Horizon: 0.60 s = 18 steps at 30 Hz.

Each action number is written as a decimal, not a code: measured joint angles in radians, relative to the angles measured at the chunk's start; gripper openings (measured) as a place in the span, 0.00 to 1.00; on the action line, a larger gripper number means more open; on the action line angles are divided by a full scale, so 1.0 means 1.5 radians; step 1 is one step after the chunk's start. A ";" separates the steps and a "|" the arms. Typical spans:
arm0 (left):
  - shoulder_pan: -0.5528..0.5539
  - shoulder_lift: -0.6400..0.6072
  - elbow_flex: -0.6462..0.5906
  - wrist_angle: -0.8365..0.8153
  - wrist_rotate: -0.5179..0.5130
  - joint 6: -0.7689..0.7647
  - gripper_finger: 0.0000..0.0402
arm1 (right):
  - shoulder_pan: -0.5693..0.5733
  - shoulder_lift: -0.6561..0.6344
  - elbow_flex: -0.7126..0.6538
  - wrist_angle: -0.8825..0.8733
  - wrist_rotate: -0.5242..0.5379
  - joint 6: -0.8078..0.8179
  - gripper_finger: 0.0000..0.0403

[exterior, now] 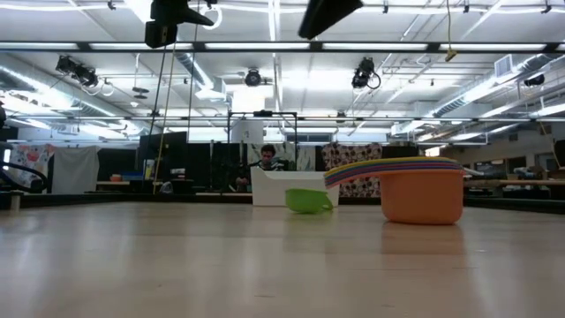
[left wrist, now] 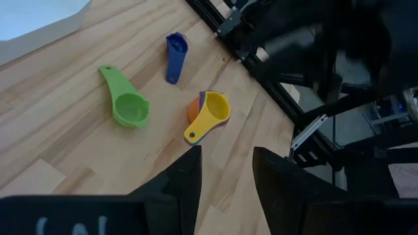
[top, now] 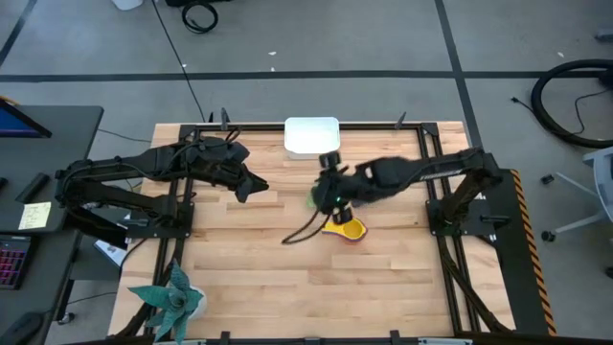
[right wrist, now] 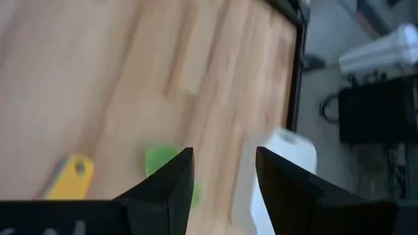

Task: Nest measuring cups in basket
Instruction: Stack the green measuring cup on top of the yellow measuring cup

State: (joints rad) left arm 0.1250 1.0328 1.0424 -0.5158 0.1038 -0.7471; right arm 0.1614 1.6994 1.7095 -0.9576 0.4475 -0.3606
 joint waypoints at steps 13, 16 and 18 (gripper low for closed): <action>0.005 0.028 0.001 -0.010 -0.011 0.053 0.35 | -0.108 -0.057 0.083 -0.223 -0.157 0.191 0.42; 0.015 0.058 0.001 -0.007 -0.015 0.054 0.35 | -0.148 -0.055 0.083 -0.250 -0.215 0.247 0.42; 0.026 0.084 0.001 -0.008 -0.015 0.052 0.35 | -0.171 -0.051 0.083 -0.269 -0.217 0.256 0.42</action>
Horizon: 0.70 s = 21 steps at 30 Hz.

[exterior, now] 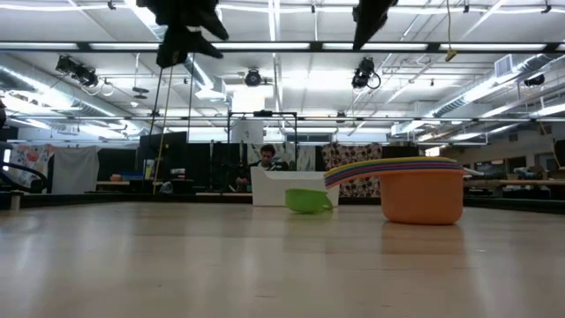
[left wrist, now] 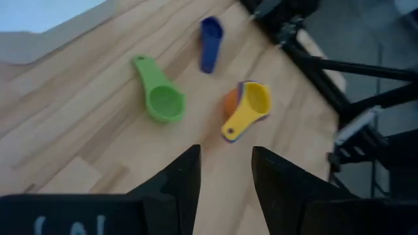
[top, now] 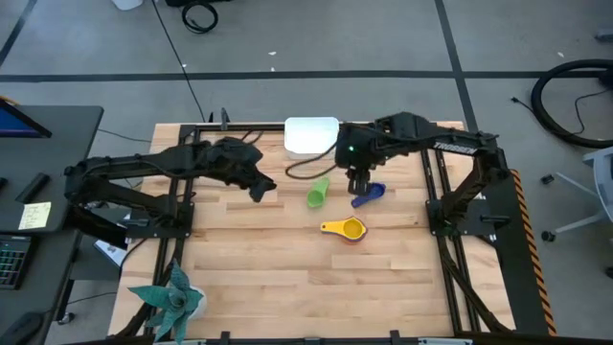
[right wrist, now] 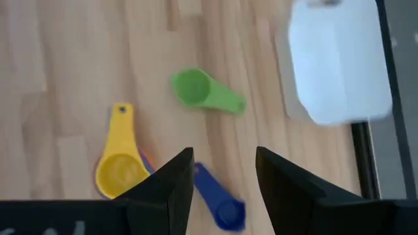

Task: Nest measuring cups in basket
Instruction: Stack the green measuring cup on top of the yellow measuring cup

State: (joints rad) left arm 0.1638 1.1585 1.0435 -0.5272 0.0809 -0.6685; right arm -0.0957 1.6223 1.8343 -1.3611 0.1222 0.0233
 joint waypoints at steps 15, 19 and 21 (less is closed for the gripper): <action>0.058 0.217 0.000 0.188 0.056 -0.090 0.35 | -0.193 0.001 -0.019 -0.107 -0.070 -0.072 0.41; 0.058 0.272 0.000 0.233 0.062 -0.089 0.35 | -0.230 0.001 -0.038 -0.107 -0.077 -0.102 0.40; 0.058 0.293 0.000 0.229 0.062 -0.088 0.35 | -0.242 0.000 -0.044 -0.106 -0.078 -0.107 0.40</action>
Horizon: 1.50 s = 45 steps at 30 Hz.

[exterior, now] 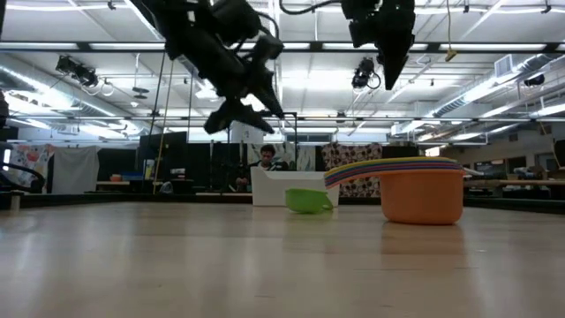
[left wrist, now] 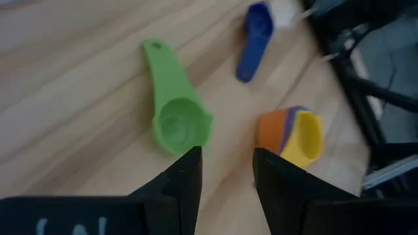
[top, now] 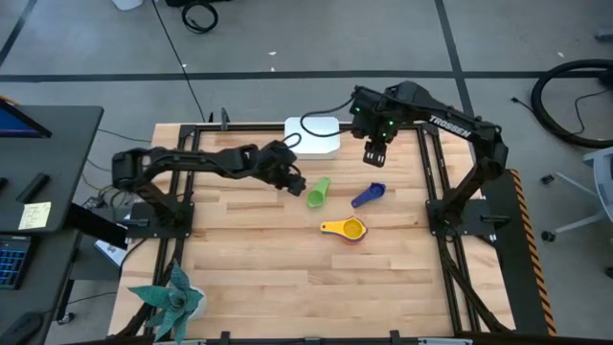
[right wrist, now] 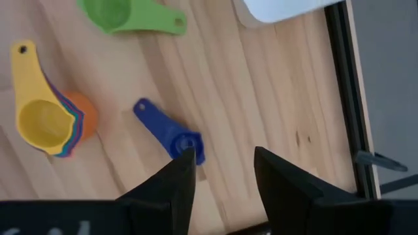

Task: Nest measuring cups in basket
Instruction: Stack the green measuring cup on top of the yellow measuring cup

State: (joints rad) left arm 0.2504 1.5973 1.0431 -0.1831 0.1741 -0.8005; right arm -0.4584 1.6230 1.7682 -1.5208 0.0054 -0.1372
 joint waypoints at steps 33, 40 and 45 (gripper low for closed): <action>0.000 0.149 -0.001 0.081 -0.051 -0.028 0.35 | -0.023 0.000 -0.037 0.018 -0.057 0.002 0.39; -0.002 0.153 0.000 0.083 -0.051 -0.028 0.35 | -0.023 0.000 -0.037 0.028 -0.057 0.002 0.39; -0.006 0.176 0.001 0.094 -0.051 -0.051 0.35 | -0.023 0.000 -0.037 0.029 -0.057 0.002 0.39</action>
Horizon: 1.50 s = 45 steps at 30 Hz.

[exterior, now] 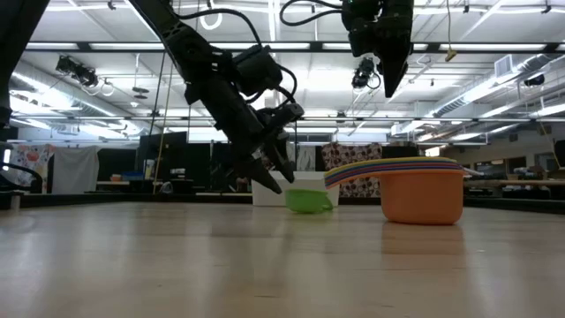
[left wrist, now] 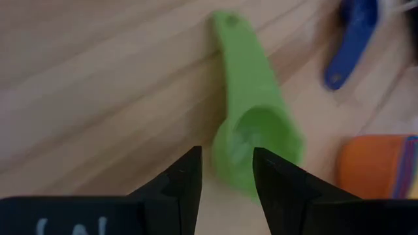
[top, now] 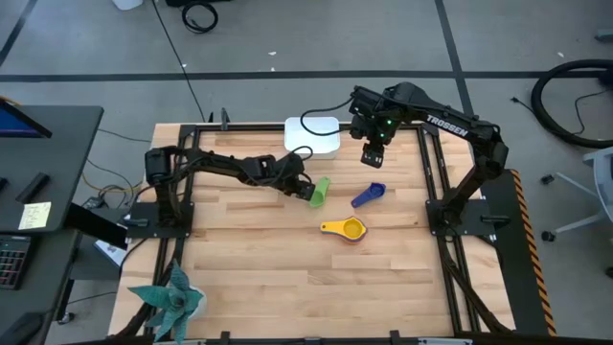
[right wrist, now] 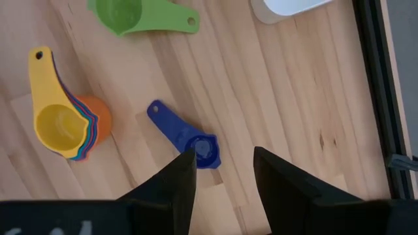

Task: Nest measuring cups in basket
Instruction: Stack the green measuring cup on top of the yellow measuring cup

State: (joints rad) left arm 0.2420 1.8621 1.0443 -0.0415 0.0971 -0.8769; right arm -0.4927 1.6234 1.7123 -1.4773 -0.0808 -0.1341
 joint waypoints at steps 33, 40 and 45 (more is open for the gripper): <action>-0.014 0.065 0.000 0.035 -0.007 -0.029 0.04 | 0.000 0.000 0.000 0.026 0.015 0.000 0.39; -0.015 0.045 -0.003 0.026 0.014 -0.037 0.04 | -0.001 0.000 0.000 0.004 0.076 -0.011 0.39; -0.023 -0.005 -0.003 0.018 0.016 -0.056 0.04 | -0.001 0.000 0.000 -0.010 0.074 -0.018 0.39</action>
State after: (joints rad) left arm 0.2078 1.8540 1.0404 -0.0140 0.1208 -0.9615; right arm -0.4934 1.6234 1.7123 -1.4918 0.0309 -0.1608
